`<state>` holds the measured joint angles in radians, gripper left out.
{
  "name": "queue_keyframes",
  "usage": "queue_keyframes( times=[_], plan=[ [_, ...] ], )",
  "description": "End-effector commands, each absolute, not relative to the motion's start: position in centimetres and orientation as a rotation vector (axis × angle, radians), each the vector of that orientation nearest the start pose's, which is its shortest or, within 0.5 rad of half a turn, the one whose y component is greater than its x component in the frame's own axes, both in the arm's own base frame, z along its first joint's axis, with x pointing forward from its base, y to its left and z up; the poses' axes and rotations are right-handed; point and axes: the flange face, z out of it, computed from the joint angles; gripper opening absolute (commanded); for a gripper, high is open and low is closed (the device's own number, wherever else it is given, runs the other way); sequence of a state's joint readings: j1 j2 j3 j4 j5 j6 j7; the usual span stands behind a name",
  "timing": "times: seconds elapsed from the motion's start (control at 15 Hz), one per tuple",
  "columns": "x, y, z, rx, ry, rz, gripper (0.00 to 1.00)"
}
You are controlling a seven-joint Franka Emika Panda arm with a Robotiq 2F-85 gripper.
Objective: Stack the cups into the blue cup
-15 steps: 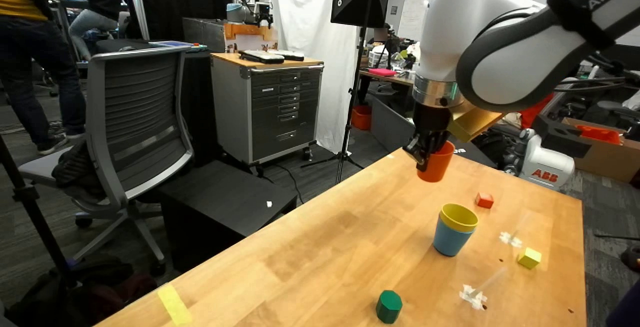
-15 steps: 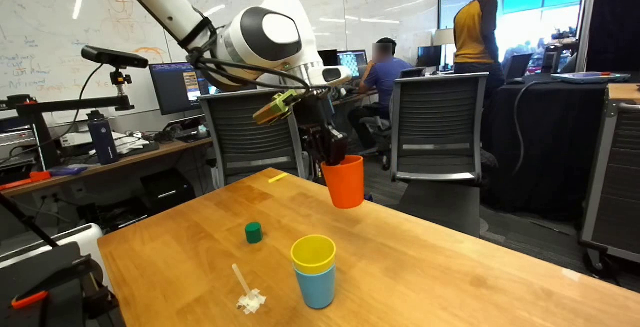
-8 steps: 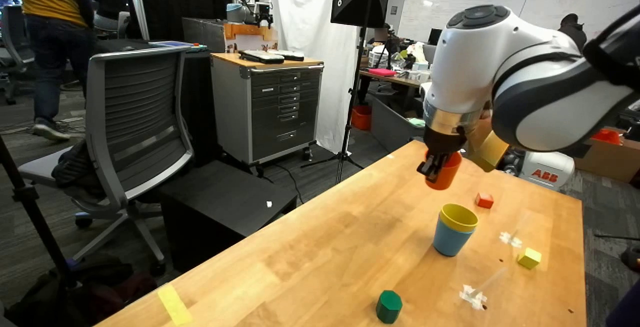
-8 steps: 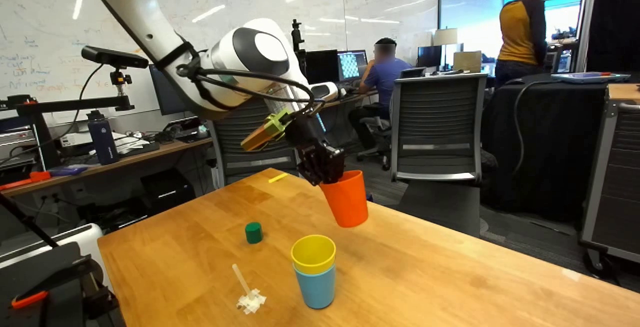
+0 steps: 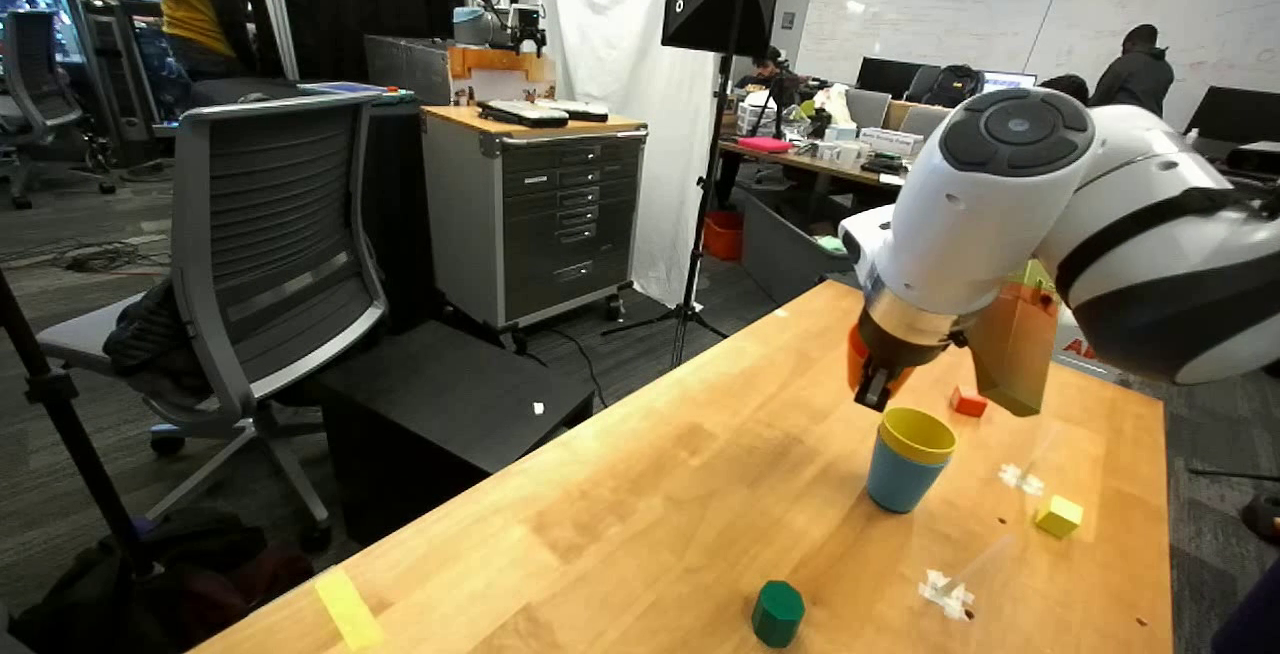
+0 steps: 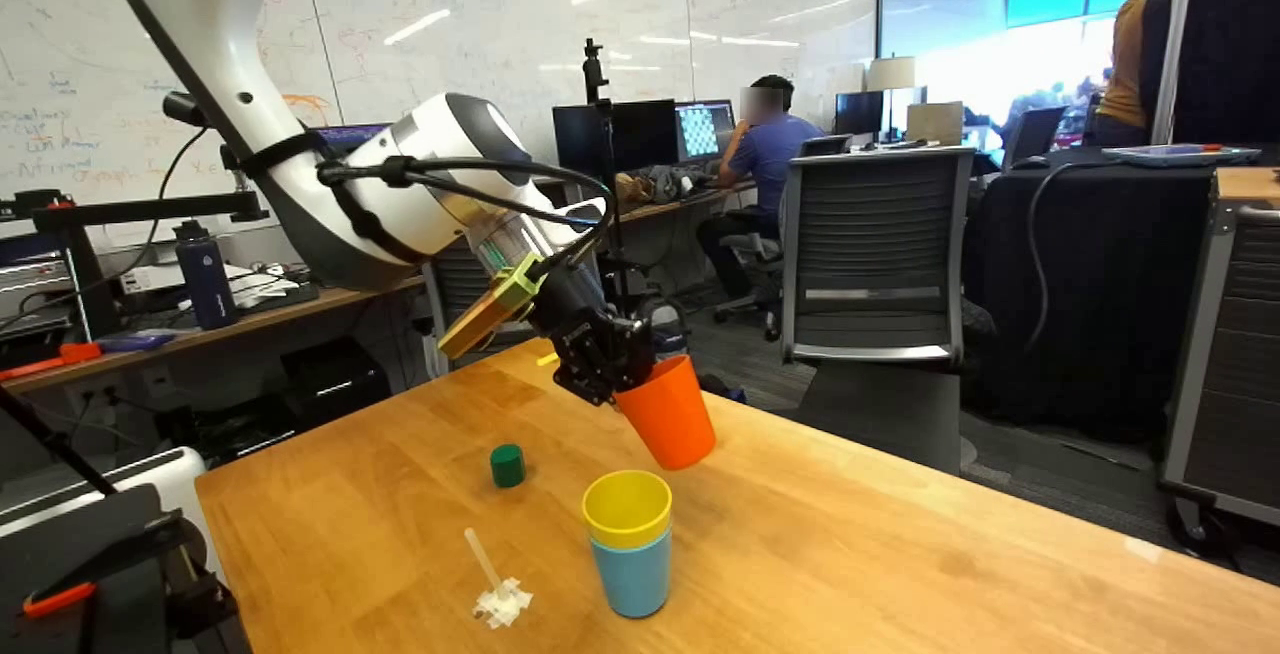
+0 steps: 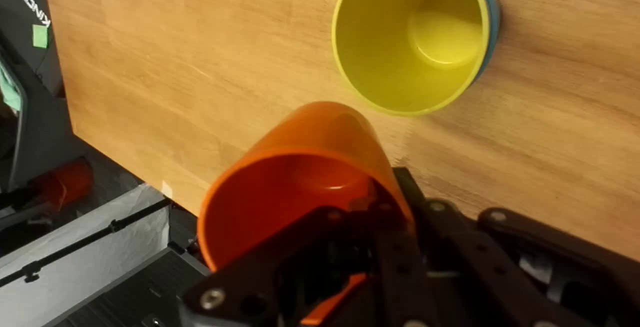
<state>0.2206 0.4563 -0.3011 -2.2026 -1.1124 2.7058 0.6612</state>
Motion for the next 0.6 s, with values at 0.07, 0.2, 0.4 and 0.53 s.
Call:
queue_keyframes(
  times=[0.07,0.2,0.4,0.53],
  plan=[
    [52.2,-1.0,18.4,2.488,0.464,0.307,0.01],
    [51.7,-0.9,18.6,2.477,0.474,0.329,0.01],
    [50.8,-0.8,18.6,2.463,0.492,0.351,0.01],
    [50.2,-0.9,18.5,2.447,0.512,0.363,0.01]
  ],
)
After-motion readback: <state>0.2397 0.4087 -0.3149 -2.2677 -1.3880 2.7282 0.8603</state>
